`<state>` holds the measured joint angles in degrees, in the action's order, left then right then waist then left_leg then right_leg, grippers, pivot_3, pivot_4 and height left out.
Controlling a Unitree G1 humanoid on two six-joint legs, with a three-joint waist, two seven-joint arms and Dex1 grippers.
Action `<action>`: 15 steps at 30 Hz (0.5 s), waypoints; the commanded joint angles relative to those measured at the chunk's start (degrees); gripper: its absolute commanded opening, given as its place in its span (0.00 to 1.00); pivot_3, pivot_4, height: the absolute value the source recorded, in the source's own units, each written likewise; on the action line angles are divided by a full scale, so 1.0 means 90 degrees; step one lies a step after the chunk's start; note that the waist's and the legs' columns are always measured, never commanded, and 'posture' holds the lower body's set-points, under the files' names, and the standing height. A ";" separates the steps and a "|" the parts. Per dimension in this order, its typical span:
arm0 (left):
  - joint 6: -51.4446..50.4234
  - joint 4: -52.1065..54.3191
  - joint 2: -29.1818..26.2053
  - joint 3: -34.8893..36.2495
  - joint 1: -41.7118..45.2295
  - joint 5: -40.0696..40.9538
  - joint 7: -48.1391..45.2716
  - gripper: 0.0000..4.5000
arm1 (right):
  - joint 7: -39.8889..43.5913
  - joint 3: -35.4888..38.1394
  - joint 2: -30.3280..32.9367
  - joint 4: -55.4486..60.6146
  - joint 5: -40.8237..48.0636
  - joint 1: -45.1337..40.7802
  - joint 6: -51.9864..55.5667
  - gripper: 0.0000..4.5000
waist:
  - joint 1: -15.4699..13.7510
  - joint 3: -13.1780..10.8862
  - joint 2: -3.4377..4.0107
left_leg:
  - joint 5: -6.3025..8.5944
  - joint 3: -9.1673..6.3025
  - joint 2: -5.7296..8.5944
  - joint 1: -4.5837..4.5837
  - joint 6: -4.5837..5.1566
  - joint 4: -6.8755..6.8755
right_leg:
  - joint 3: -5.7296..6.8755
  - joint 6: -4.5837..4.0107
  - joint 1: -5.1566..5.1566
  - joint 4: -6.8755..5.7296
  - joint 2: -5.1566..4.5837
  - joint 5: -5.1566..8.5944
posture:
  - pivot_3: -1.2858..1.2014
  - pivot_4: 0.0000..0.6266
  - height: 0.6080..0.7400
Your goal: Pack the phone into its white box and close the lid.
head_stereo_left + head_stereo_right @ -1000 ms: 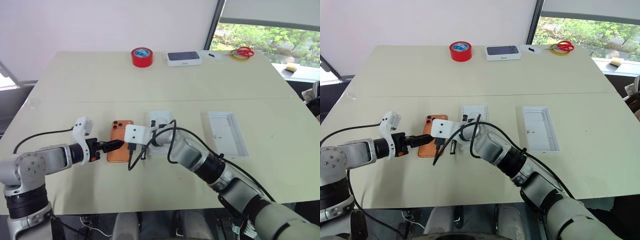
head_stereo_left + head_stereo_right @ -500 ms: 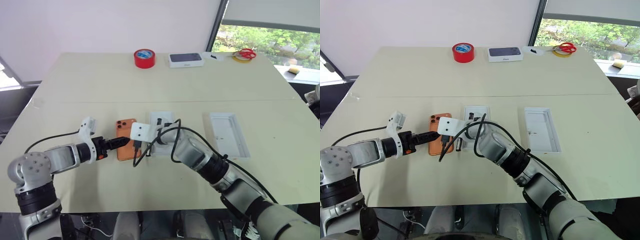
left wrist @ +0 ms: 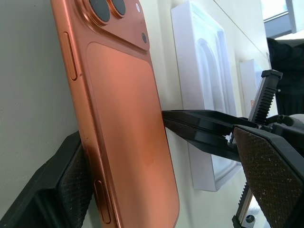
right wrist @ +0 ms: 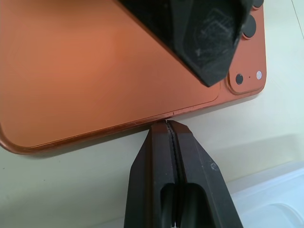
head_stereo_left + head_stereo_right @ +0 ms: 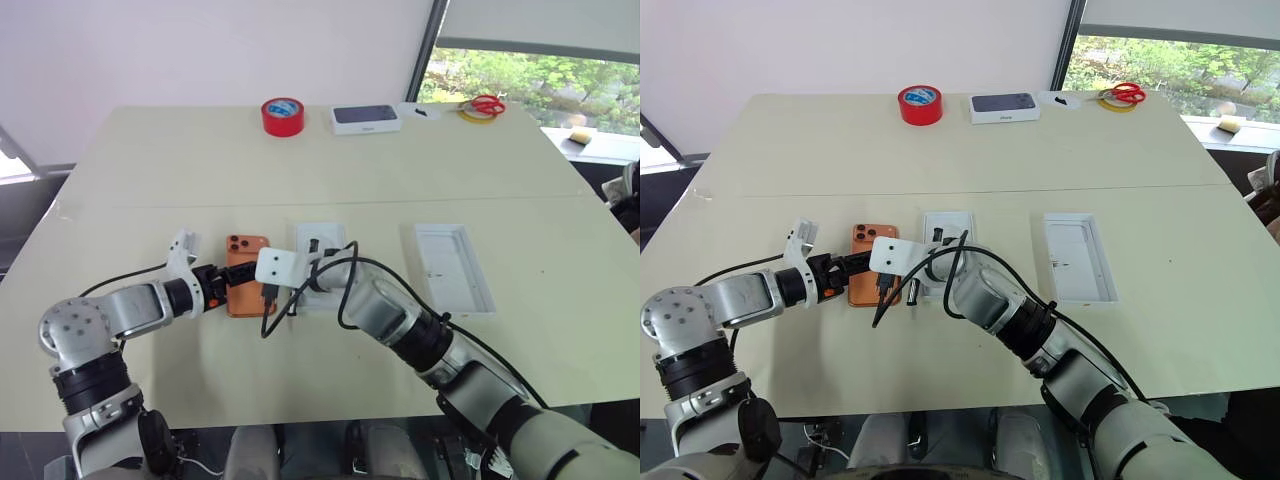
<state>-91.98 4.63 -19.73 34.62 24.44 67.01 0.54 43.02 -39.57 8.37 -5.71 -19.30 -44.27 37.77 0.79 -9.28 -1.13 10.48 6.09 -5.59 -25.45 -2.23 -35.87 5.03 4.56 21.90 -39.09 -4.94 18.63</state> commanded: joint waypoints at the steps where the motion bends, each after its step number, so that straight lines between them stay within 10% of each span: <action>1: -0.0058 -0.0072 -0.0051 0.0052 0.0015 0.0100 0.0127 1.00 | 0.0051 -0.0074 -0.0086 0.0163 0.0003 0.0064 -0.0047 0.00 | 0.0001 0.0000 0.0000 | 0.0000 0.0000 0.0000 0.0000 0.0000 0.0000 | 0.0000 0.0000 0.0001 0.0000 0.0000 0.0000 | 0.52 0.24 0.93; 6: -0.0058 -0.0160 -0.0152 0.0116 0.0029 0.0166 0.0192 0.61 | 0.0075 -0.0023 -0.0047 0.0216 -0.0009 0.0074 -0.0033 0.00 | 0.0017 -0.0003 -0.0004 | -0.0001 0.0003 0.0000 -0.0002 -0.0001 0.0008 | -0.0001 -0.0001 0.0009 0.0001 0.0000 0.0000 | 0.52 0.24 0.93; 14: -0.0058 -0.0408 -0.0107 0.0382 0.0065 0.0516 0.0520 0.61 | 0.0044 0.0287 0.0103 0.0633 0.0044 0.0058 0.0142 0.00 | 0.0016 -0.0009 -0.0012 | -0.0004 0.0005 -0.0001 -0.0012 -0.0007 0.0016 | -0.0002 -0.0001 0.0026 0.0002 -0.0001 0.0000 | 0.52 0.24 0.93; 15: -0.0058 -0.0440 -0.0091 0.0428 0.0066 0.0560 0.0572 0.49 | 0.0040 0.0374 0.0133 0.0739 0.0079 0.0060 0.0192 0.00 | 0.0014 -0.0012 -0.0015 | -0.0004 0.0004 0.0000 -0.0013 -0.0007 0.0017 | -0.0002 -0.0001 0.0029 0.0002 -0.0001 0.0000 | 0.52 0.24 0.93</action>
<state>-92.02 0.56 -20.46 36.94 24.47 70.13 5.01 43.31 -38.81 9.30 -2.72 -19.19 -43.28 38.99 0.92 -9.39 -1.26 10.44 6.12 -5.59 -25.59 -2.30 -35.72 5.01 4.55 22.17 -39.07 -4.95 18.62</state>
